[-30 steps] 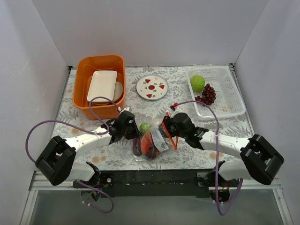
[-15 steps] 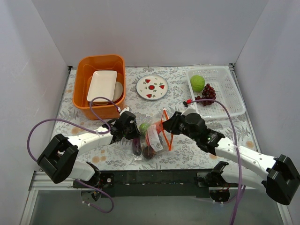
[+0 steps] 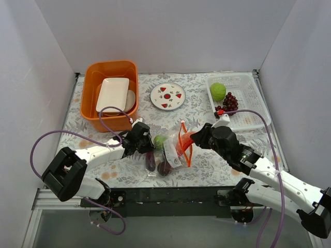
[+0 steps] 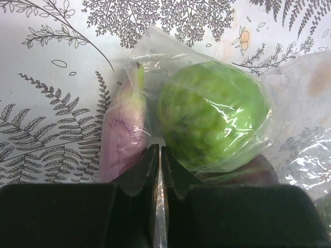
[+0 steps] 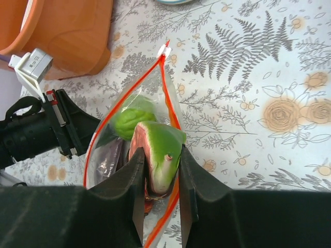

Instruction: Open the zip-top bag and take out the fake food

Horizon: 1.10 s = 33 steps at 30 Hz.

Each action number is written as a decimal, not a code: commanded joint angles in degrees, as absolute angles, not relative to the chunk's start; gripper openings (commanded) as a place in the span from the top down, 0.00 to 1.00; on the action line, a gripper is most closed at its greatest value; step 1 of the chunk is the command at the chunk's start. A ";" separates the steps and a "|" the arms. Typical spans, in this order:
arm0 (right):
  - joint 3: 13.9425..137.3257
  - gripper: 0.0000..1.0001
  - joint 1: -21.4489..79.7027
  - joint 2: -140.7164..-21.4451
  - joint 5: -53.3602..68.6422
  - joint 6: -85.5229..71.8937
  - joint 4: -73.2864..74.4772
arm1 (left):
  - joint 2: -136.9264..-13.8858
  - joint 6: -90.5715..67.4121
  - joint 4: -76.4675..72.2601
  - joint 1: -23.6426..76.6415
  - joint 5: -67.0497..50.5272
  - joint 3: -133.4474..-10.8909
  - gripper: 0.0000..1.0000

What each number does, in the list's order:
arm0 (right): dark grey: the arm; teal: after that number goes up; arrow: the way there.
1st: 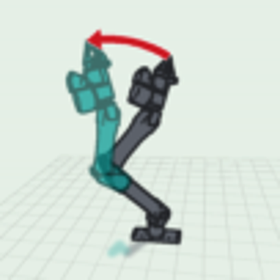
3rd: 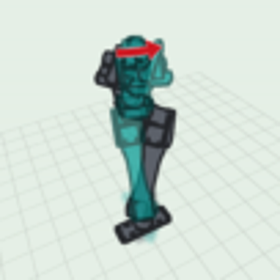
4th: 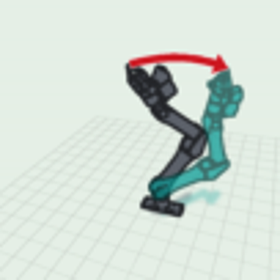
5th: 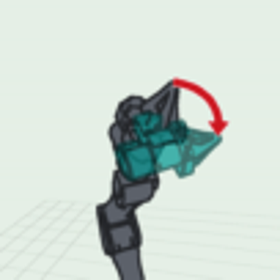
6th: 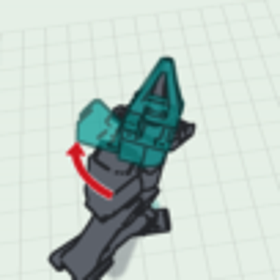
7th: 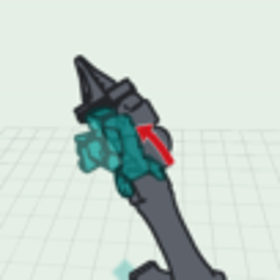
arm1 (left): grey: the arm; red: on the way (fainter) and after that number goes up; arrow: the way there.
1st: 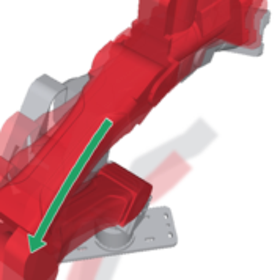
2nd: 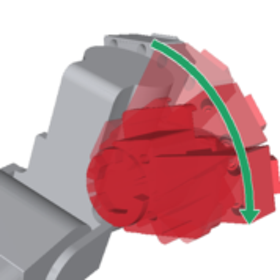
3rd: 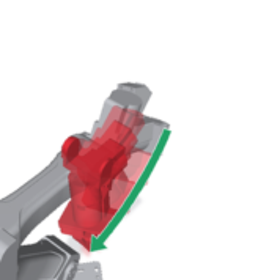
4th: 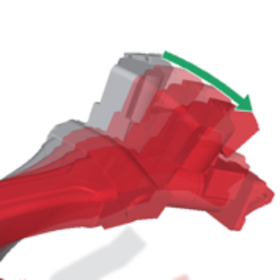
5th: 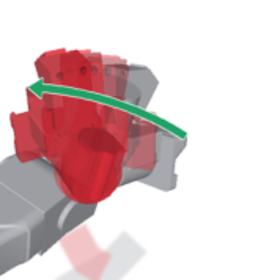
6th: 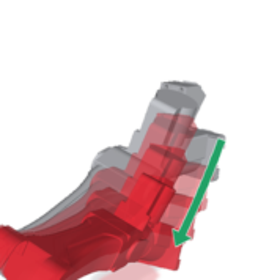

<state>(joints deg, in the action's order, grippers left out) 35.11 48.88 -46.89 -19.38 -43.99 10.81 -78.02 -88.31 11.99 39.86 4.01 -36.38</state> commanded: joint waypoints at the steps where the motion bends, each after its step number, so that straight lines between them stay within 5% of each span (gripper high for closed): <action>1: 40.78 0.98 48.96 -43.77 -24.69 -41.49 16.77 | -78.93 -86.84 15.38 39.37 6.33 -37.35 0.93; 11: 53.16 0.93 44.04 -47.63 -35.15 -29.54 24.00 | -78.84 -85.96 15.56 39.37 5.54 -37.88 0.93; 17: 59.83 0.93 25.86 -53.60 -26.29 -21.01 20.39 | -78.93 -85.43 15.91 39.29 5.01 -38.58 0.94; 24: 66.79 0.93 10.57 -65.29 -24.96 -14.77 18.02 | -78.14 -85.08 16.00 39.20 4.40 -38.58 0.94; 33: 82.07 0.99 5.27 -87.26 -32.42 -4.93 28.03 | -78.31 -84.11 16.79 39.20 3.43 -39.99 0.94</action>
